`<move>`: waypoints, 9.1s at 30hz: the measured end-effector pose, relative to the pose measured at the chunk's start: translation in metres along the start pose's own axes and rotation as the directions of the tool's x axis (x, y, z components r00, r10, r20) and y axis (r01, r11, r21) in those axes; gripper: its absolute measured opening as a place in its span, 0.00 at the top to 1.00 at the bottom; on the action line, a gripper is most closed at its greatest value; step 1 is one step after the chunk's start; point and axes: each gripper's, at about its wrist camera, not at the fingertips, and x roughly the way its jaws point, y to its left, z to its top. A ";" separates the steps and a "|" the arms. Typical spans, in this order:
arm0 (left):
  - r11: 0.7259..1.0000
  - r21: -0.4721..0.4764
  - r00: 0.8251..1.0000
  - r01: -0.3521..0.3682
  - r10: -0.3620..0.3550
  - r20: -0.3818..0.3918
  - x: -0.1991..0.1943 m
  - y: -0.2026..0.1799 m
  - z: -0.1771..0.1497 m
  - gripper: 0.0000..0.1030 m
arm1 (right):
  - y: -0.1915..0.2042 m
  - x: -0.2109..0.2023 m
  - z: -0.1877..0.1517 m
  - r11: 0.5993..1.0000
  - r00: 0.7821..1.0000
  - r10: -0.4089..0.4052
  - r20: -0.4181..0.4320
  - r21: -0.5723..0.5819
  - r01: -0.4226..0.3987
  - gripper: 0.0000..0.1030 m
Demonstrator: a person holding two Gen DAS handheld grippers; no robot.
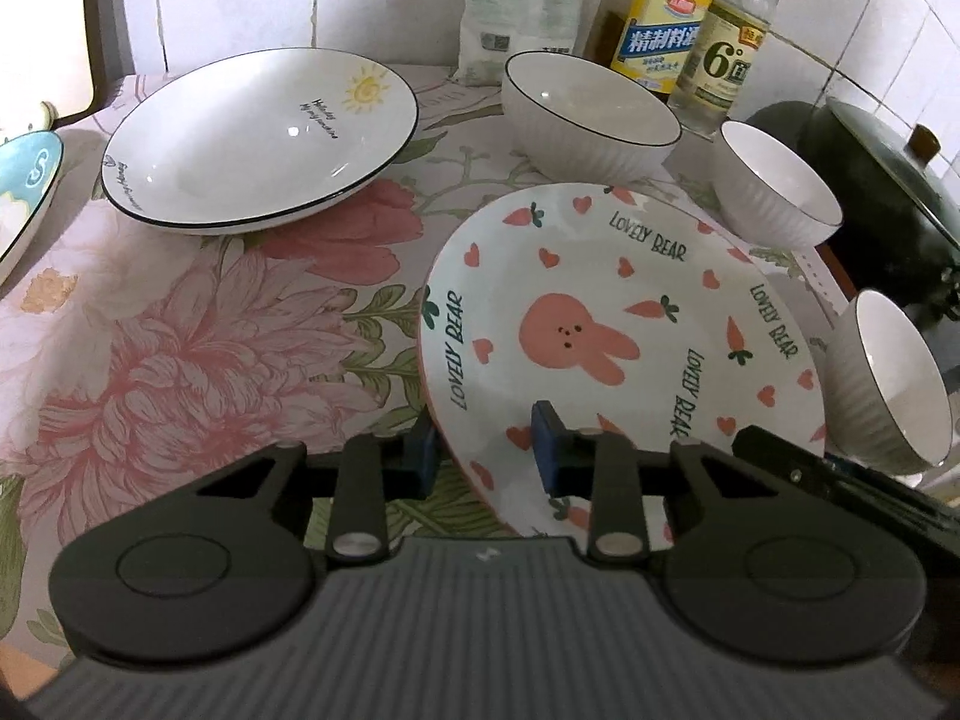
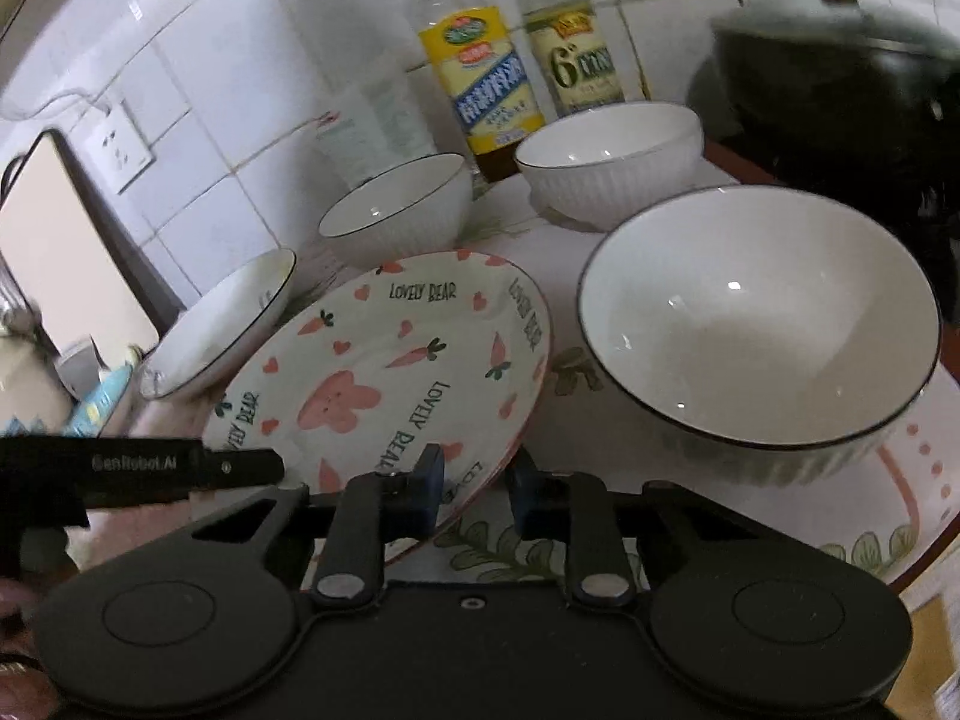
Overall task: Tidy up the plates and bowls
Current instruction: 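Lift the bunny plate and carry it over the white sun-print plate, then lower the bunny plate onto the white plate and open both grippers, then move both grippers to the rim of the blue egg plate, then close the left gripper on the egg plate rim while the right gripper grips it, then lift the blue egg plate with both grippers and carry it over the bunny plate stack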
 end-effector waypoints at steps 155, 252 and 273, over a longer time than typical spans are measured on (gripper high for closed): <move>0.989 -0.105 0.994 -0.108 0.107 -0.018 -0.129 0.174 0.081 0.51 | 0.220 0.023 0.110 0.918 0.975 0.141 -0.171 -0.345 -0.193 0.53; 0.939 -0.231 0.944 -0.253 0.292 0.152 -0.161 0.266 0.000 0.71 | 0.302 0.066 0.035 0.907 0.920 0.312 -0.236 -0.213 -0.362 0.78; 0.985 -0.126 0.969 -0.121 0.145 0.199 -0.148 0.163 0.047 0.71 | 0.213 -0.001 0.091 0.948 0.967 0.223 -0.124 -0.203 -0.245 0.76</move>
